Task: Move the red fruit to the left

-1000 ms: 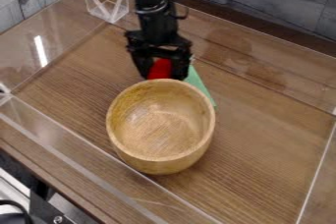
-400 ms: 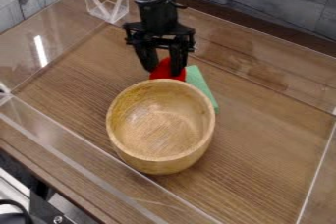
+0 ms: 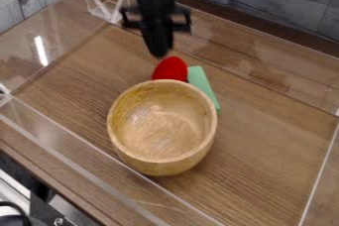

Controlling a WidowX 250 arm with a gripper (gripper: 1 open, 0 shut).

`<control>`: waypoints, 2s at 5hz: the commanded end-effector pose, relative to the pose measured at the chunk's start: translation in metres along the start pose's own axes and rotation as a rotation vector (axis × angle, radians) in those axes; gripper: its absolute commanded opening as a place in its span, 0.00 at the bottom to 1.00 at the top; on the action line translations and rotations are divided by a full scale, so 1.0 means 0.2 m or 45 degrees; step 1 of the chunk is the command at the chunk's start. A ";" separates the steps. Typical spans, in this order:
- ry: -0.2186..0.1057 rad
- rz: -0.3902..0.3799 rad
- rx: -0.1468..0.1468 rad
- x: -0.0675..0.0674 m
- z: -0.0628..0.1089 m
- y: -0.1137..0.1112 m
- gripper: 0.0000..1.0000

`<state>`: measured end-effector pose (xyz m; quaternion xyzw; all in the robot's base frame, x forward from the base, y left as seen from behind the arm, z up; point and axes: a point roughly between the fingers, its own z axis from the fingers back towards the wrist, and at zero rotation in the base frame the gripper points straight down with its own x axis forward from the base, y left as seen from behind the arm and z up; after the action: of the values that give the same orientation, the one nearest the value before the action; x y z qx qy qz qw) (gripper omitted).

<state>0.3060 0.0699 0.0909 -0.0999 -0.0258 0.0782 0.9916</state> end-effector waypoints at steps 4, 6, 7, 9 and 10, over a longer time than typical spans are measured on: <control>0.036 -0.405 -0.057 0.06 0.05 -0.04 1.00; 0.064 -0.341 -0.049 -0.01 -0.10 0.06 1.00; 0.093 -0.437 -0.053 -0.04 -0.10 0.03 1.00; 0.120 -0.547 -0.056 -0.03 -0.12 -0.02 0.00; 0.120 -0.548 -0.054 0.02 -0.12 -0.03 0.00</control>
<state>0.3014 0.0579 0.0542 -0.1299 0.0232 -0.1327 0.9823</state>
